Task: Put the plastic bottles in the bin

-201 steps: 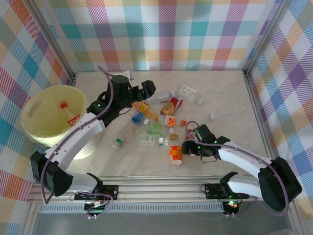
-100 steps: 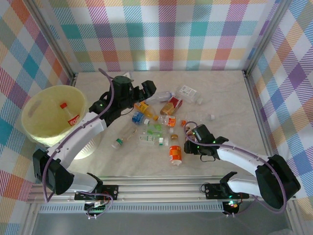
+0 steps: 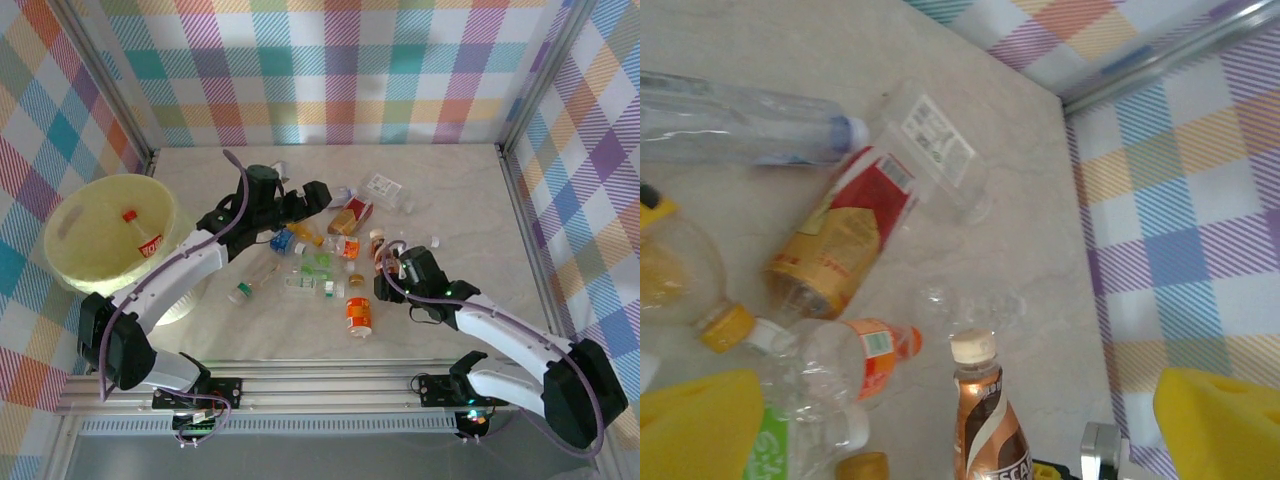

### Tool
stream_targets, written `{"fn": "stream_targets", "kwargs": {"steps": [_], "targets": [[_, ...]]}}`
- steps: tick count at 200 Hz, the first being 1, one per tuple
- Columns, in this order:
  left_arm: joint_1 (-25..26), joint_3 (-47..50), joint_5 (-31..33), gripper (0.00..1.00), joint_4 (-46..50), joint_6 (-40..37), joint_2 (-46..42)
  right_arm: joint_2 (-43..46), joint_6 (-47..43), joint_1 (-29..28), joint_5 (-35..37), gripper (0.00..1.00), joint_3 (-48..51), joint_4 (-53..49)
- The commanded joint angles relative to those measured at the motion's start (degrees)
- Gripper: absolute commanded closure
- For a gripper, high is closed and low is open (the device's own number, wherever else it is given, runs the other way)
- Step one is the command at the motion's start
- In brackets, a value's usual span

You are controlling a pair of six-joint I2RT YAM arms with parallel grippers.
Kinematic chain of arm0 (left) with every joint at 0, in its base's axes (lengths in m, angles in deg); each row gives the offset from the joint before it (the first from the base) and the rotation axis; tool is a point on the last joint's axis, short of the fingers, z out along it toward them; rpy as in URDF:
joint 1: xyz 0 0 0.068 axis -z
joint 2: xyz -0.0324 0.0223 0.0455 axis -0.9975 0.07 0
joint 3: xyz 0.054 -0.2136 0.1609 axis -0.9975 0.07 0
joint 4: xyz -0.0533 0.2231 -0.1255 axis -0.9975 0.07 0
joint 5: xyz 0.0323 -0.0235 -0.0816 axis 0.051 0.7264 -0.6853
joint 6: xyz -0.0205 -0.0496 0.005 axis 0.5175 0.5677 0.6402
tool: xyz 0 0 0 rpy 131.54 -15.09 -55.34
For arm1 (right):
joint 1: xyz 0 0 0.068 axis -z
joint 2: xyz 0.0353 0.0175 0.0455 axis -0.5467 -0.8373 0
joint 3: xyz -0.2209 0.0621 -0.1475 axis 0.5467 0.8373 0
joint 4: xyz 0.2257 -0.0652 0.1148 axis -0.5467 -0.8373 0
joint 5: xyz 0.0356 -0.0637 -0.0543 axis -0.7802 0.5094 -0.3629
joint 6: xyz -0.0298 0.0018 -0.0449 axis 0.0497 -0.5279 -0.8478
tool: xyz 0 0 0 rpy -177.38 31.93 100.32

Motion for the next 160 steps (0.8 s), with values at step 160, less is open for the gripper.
{"fn": "stream_targets", "kwargs": {"steps": [160], "targets": [[6.9, 3.5, -18.9, 0.15, -24.7, 6.3, 9.9, -3.2, -4.1, -0.8, -23.9, 0.57, -5.2, 29.5]]}}
